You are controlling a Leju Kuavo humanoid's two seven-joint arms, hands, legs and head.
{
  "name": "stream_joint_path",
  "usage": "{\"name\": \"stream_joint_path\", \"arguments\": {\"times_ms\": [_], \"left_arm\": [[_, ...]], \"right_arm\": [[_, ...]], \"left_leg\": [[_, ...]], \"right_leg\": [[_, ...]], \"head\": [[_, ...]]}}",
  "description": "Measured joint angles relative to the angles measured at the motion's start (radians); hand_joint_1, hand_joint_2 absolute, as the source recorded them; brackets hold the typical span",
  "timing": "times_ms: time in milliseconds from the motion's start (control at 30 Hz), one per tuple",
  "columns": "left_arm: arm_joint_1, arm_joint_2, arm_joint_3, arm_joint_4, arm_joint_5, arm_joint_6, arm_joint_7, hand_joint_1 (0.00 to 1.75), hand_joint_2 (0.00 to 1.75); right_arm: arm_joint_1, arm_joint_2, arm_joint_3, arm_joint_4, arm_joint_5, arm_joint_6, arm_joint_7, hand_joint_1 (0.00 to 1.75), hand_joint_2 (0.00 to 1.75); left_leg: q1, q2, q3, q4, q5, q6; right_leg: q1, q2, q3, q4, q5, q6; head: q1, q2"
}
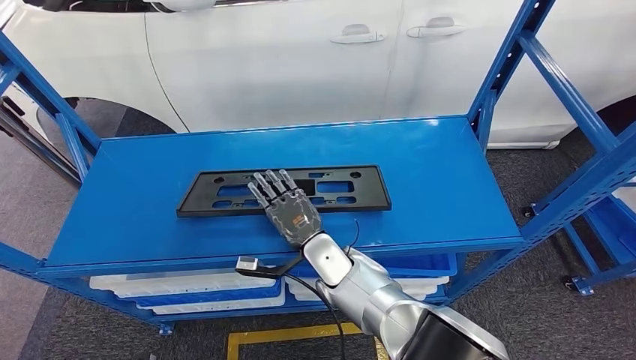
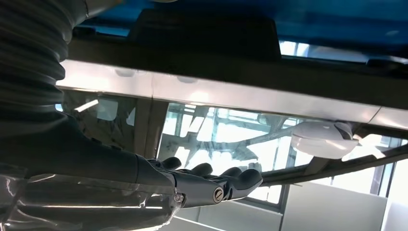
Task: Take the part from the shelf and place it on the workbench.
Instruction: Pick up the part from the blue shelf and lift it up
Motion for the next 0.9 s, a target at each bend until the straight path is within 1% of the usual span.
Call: {"name": "stream_joint_path", "arguments": {"times_ms": [33,67,100,133,167,200,233,267,300,333,367,400,433,467,500,533,567,600,633,667,700,733,800,833,867,900], "left_arm": [[0.001,0.000,0.000,0.000,0.001,-0.001,0.000,0.00,0.00],[0.002,0.000,0.000,0.000,0.001,-0.001,0.000,0.00,0.00],[0.002,0.000,0.000,0.000,0.002,-0.002,0.000,0.00,0.00],[0.001,0.000,0.000,0.000,0.002,-0.003,0.000,0.00,0.00],[0.000,0.000,0.000,0.000,0.002,-0.003,-0.001,0.00,0.00],[-0.001,0.000,0.000,0.000,0.002,-0.004,-0.001,0.00,0.00],[-0.001,0.000,0.000,0.000,0.002,-0.005,-0.002,0.00,0.00],[-0.001,0.000,0.000,0.000,0.003,-0.005,-0.002,0.00,0.00],[0.000,0.000,0.000,0.000,0.004,-0.006,-0.002,0.00,0.00],[0.000,0.000,0.000,0.000,0.005,-0.006,-0.002,0.00,0.00],[0.001,0.000,0.000,0.000,0.006,-0.007,-0.002,0.00,0.00],[0.001,-0.001,0.000,0.000,0.007,-0.007,-0.003,0.00,0.00],[0.001,-0.001,0.000,0.000,0.008,-0.007,-0.004,0.00,0.00],[0.001,-0.001,0.000,0.000,0.009,-0.007,-0.004,0.00,0.00],[0.001,-0.001,0.000,0.000,0.009,-0.007,-0.005,0.00,0.00],[0.002,-0.001,0.000,0.000,0.010,-0.007,-0.005,0.00,0.00],[0.003,-0.001,0.000,0.000,0.010,-0.007,-0.005,0.00,0.00],[0.004,-0.001,0.000,0.000,0.010,-0.007,-0.005,0.00,0.00],[0.005,-0.002,0.000,0.000,0.010,-0.008,-0.005,0.00,0.00],[0.004,-0.002,0.000,0.000,0.010,-0.008,-0.006,0.00,0.00],[0.004,-0.002,0.000,0.000,0.010,-0.008,-0.006,0.00,0.00],[0.004,-0.002,0.000,0.000,0.010,-0.008,-0.007,0.00,0.00],[0.005,-0.002,0.000,0.000,0.011,-0.008,-0.008,0.00,0.00],[0.005,-0.002,0.000,0.000,0.011,-0.008,-0.008,0.00,0.00],[0.005,-0.001,0.000,0.000,0.011,-0.008,-0.008,0.00,0.00],[0.004,-0.001,0.000,0.000,0.011,-0.008,-0.009,0.00,0.00]], "right_arm": [[0.001,0.000,0.002,0.002,0.000,0.000,0.000,0.00,1.75],[0.002,0.000,0.004,0.003,0.000,0.000,0.000,0.00,1.75],[0.002,0.000,0.005,0.003,0.000,0.000,0.000,0.00,1.75],[0.001,0.000,0.006,0.004,0.000,0.000,0.000,0.00,1.75],[-0.001,0.000,0.006,0.004,0.000,0.000,0.000,0.00,1.75],[-0.002,0.000,0.006,0.004,0.000,0.000,0.000,0.00,1.75],[-0.002,0.000,0.006,0.004,0.000,0.000,0.000,0.00,1.75],[-0.003,0.000,0.006,0.004,0.000,0.000,0.000,0.00,1.75],[-0.003,0.000,0.007,0.004,0.000,0.000,0.000,0.00,1.75],[-0.004,0.000,0.007,0.004,0.000,0.000,-0.001,0.00,1.75],[-0.004,0.000,0.007,0.004,0.000,0.000,-0.001,0.00,1.75],[-0.005,0.000,0.007,0.004,0.000,0.000,-0.001,0.00,1.75],[-0.005,0.000,0.007,0.004,0.000,0.000,-0.002,0.00,1.75],[-0.003,0.000,0.007,0.005,0.000,0.000,-0.002,0.00,1.75],[-0.001,0.000,0.007,0.006,0.000,0.000,-0.003,0.00,1.75],[0.002,0.000,0.007,0.007,0.000,0.000,-0.003,0.00,1.75],[0.003,0.000,0.007,0.008,0.000,0.000,-0.003,0.00,1.75],[0.003,0.000,0.007,0.008,0.000,0.000,-0.003,0.00,1.75],[0.003,0.000,0.007,0.008,0.000,0.000,-0.003,0.00,1.75],[0.002,0.000,0.007,0.009,0.000,0.000,-0.003,0.00,1.75],[0.001,0.000,0.007,0.009,0.000,0.000,-0.004,0.00,1.75],[0.001,0.000,0.007,0.009,0.000,0.000,-0.004,0.00,1.75],[0.002,0.000,0.007,0.009,0.000,0.000,-0.006,0.00,1.75],[0.002,0.001,0.007,0.009,0.000,0.000,-0.006,0.00,1.75],[0.001,0.001,0.007,0.008,0.000,-0.001,-0.006,0.00,1.75],[0.000,0.002,0.007,0.008,0.000,-0.001,-0.006,0.00,1.75]], "left_leg": [[0.000,0.000,-0.013,0.024,0.001,0.000],[0.000,0.000,-0.005,0.005,0.023,0.002],[0.000,0.000,0.021,-0.053,0.060,0.005],[-0.001,0.001,0.056,-0.128,0.097,0.010],[-0.003,0.001,0.088,-0.197,0.122,0.015],[-0.005,0.002,0.110,-0.243,0.135,0.019],[-0.008,0.001,0.120,-0.265,0.135,0.023],[-0.010,0.000,0.121,-0.269,0.133,0.027],[-0.009,-0.001,0.121,-0.270,0.134,0.032],[-0.007,-0.001,0.122,-0.273,0.137,0.037],[-0.005,-0.001,0.123,-0.277,0.139,0.042],[-0.002,0.000,0.125,-0.280,0.141,0.047],[-0.001,0.000,0.126,-0.281,0.142,0.050],[-0.002,0.000,0.126,-0.281,0.142,0.052],[-0.002,0.000,0.126,-0.281,0.141,0.054],[-0.002,0.000,0.126,-0.280,0.140,0.054],[-0.002,-0.001,0.128,-0.279,0.139,0.054],[-0.002,-0.002,0.130,-0.278,0.136,0.052],[-0.002,-0.004,0.133,-0.276,0.133,0.050],[-0.004,-0.004,0.133,-0.272,0.128,0.045],[-0.006,-0.005,0.133,-0.269,0.124,0.041],[-0.007,-0.005,0.132,-0.267,0.121,0.035],[-0.007,-0.005,0.132,-0.269,0.118,0.024],[-0.005,-0.004,0.134,-0.268,0.115,0.019],[-0.004,-0.003,0.131,-0.256,0.105,0.014],[-0.004,-0.002,0.118,-0.225,0.086,0.009]], "right_leg": [[0.001,0.000,0.000,0.000,0.000,0.000],[0.002,0.000,0.001,0.001,0.000,0.000],[0.003,0.001,0.002,0.002,-0.001,0.000],[0.003,0.001,0.003,0.002,-0.002,0.001],[0.005,0.001,0.004,0.003,-0.003,0.003],[0.006,0.001,0.003,0.003,-0.003,0.007],[0.007,0.001,0.001,0.004,-0.003,0.012],[0.008,0.001,0.000,0.003,-0.002,0.017],[0.008,0.000,-0.001,0.002,-0.001,0.023],[0.008,0.001,-0.002,0.006,-0.004,0.028],[0.008,0.001,-0.009,0.023,-0.017,0.034],[0.007,0.001,-0.025,0.061,-0.040,0.038],[0.005,0.002,-0.054,0.121,-0.072,0.042],[0.004,0.002,-0.089,0.195,-0.106,0.045],[0.003,0.002,-0.122,0.261,-0.130,0.047],[0.001,0.002,-0.143,0.299,-0.136,0.048],[0.000,0.002,-0.144,0.295,-0.120,0.048],[-0.001,0.002,-0.123,0.248,-0.087,0.047],[-0.002,0.002,-0.090,0.175,-0.046,0.045],[-0.002,0.002,-0.056,0.103,-0.017,0.041],[-0.001,0.002,-0.032,0.050,0.000,0.037],[0.001,0.003,-0.021,0.023,0.005,0.032],[0.005,0.005,-0.020,0.015,0.001,0.022],[0.004,0.006,-0.017,0.012,0.001,0.016],[0.002,0.005,-0.014,0.009,0.000,0.011],[-0.001,0.005,-0.009,0.006,0.000,0.006]], "head": [[0.000,0.000],[0.000,0.000],[0.000,0.000],[0.000,0.000],[0.000,0.000],[0.000,0.000],[0.001,0.000],[0.001,0.000],[0.001,0.000],[0.001,0.000],[0.002,0.000],[0.002,0.000],[0.002,0.000],[0.003,0.000],[0.003,0.000],[0.003,0.000],[0.003,0.000],[0.003,0.000],[0.003,0.000],[0.003,0.000],[0.002,0.000],[0.002,0.000],[0.002,0.000],[0.003,0.000],[0.001,0.000],[0.000,0.000]]}}
